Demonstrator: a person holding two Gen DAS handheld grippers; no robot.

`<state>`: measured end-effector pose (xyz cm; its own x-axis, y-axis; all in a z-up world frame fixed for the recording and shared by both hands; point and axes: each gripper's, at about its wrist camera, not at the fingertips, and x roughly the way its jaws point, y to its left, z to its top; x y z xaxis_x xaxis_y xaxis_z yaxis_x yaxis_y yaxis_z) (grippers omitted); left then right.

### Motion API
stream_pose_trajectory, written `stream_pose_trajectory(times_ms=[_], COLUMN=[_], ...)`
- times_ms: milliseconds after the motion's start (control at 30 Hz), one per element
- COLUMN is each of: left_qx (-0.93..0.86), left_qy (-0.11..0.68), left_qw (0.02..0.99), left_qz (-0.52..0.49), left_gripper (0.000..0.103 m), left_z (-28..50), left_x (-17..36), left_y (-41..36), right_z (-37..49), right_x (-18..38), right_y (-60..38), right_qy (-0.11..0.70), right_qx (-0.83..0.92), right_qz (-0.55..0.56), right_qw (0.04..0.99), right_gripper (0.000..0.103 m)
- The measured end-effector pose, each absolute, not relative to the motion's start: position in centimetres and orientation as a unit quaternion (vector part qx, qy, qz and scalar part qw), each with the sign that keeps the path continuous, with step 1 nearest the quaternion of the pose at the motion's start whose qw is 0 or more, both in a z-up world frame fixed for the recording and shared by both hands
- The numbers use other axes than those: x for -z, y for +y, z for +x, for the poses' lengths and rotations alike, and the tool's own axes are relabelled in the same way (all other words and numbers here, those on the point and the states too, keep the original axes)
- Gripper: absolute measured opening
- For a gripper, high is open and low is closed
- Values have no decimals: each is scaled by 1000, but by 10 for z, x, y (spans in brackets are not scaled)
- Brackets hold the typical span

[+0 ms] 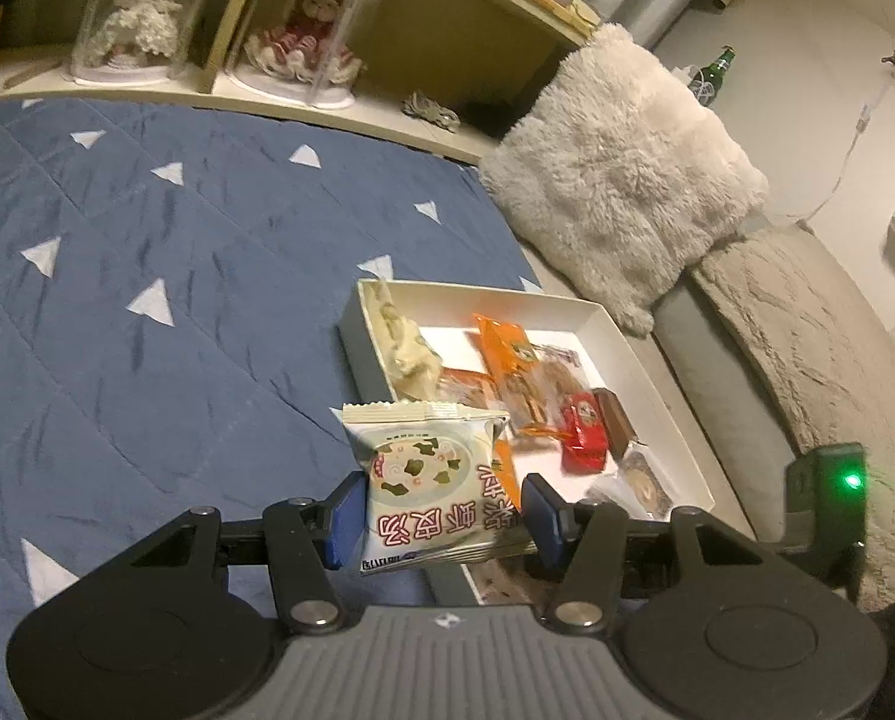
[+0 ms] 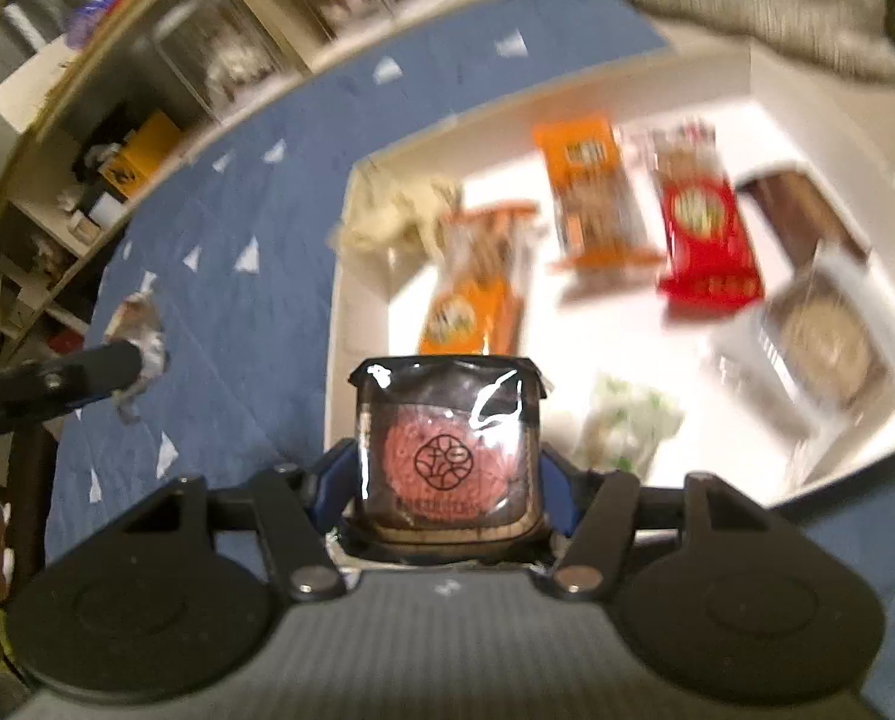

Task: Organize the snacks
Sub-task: 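Carry both held packets over the white tray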

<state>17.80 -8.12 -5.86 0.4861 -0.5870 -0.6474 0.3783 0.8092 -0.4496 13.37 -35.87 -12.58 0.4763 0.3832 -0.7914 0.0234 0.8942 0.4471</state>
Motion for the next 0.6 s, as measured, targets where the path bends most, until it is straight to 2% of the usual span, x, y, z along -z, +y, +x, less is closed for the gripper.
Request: stream_pose_trajectory(times_ms=[267,600], left_qx=[310,304], left_qy=[439,447], left_qw=[833,838], left_qz=[-129,-79], left_gripper=[57,57], left_z=[178,192], left_x=[70,79], left_y=[-104,-138], right_z=[144,153], right_x=[137,141], right_y=[-382,-422], right_qy=[506,481], right_qx=[-95,-2], right_qz=[235,224], right_qw=[825,848], right_gripper=[68,68])
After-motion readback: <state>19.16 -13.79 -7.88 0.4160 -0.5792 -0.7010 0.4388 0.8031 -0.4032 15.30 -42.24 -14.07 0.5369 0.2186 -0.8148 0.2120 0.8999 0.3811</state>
